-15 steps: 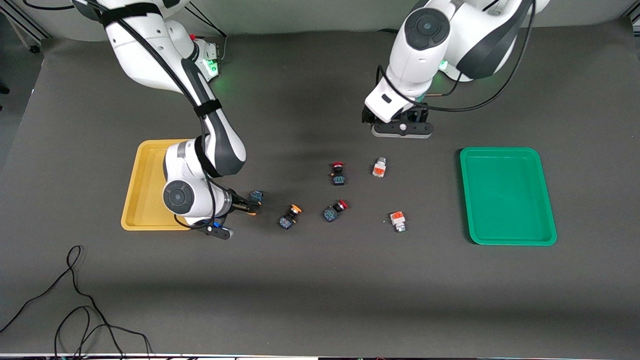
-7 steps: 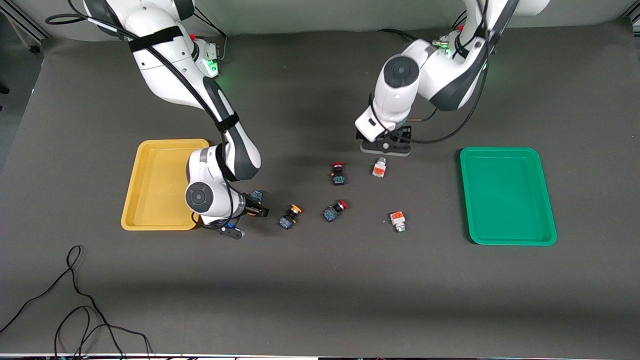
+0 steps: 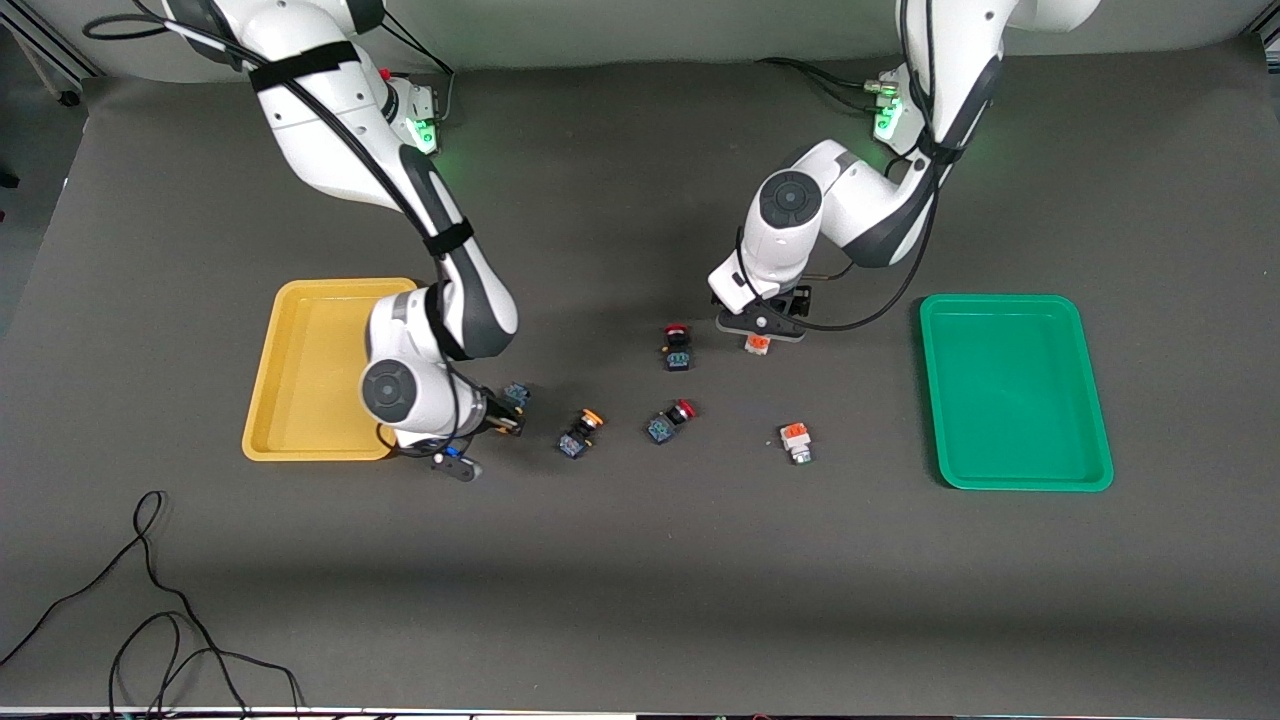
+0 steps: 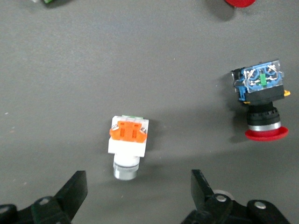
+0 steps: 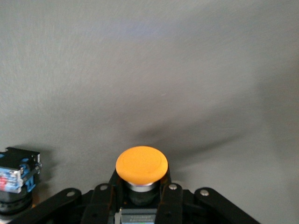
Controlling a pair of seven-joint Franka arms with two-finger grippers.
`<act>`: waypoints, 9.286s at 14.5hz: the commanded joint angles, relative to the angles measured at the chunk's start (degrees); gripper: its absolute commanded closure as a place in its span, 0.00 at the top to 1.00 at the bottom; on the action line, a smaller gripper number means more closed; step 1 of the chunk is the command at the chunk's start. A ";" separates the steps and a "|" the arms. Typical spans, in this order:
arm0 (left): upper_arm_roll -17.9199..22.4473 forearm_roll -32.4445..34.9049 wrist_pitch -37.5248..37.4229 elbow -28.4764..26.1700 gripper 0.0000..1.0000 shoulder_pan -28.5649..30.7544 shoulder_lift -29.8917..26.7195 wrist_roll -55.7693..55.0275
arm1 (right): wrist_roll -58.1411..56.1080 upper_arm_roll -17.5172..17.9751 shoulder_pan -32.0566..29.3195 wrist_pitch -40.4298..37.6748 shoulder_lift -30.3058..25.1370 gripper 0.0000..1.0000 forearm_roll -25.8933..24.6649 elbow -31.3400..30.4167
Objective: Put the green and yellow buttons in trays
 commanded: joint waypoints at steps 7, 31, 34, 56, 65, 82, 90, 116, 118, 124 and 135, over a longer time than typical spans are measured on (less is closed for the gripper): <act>2.09 3.89 5.12 0.94 0.91 1.02 5.53 -0.33 | -34.80 -25.81 -0.21 -21.79 -15.11 0.00 0.14 -10.17; 2.00 -9.91 -45.23 27.22 0.15 26.22 -8.70 16.33 | 0.18 -18.38 10.16 -15.89 -1.93 1.00 12.60 5.09; 2.09 -8.25 -44.72 25.73 0.15 33.96 -8.19 25.82 | 12.49 -12.49 10.42 -12.12 2.63 1.00 13.94 11.76; 1.83 2.13 -33.63 26.41 1.00 37.59 0.87 28.59 | 10.53 -11.92 6.55 -17.78 -1.20 0.00 11.66 14.25; 0.95 0.99 -32.07 36.53 1.00 18.54 8.23 1.56 | -30.16 -31.27 6.82 -23.04 -17.39 0.00 -2.85 -9.28; 1.65 4.93 -15.54 35.92 0.83 10.43 24.59 -15.28 | -36.96 -35.58 9.89 -15.77 -14.12 1.00 4.57 -13.11; 1.48 4.86 -17.64 37.41 0.10 11.65 22.33 -15.54 | -37.57 -43.05 9.46 -40.13 -21.34 1.00 -7.24 8.78; 1.30 6.35 -14.49 9.99 0.11 49.10 5.26 42.29 | -25.60 15.05 -33.18 -37.42 -43.50 1.00 -26.49 0.71; 1.30 6.87 -14.22 10.17 0.62 49.10 6.05 42.38 | -26.05 14.78 -33.17 -37.94 -43.94 1.00 -25.44 1.32; 1.13 7.67 -27.71 18.22 1.00 49.19 4.04 44.74 | -27.62 13.64 -33.26 -39.27 -43.59 1.00 -19.13 3.95; -1.25 -1.99 -56.49 31.61 1.00 45.52 -14.41 44.93 | -33.52 11.17 -33.79 -40.06 -41.48 1.00 -19.11 5.72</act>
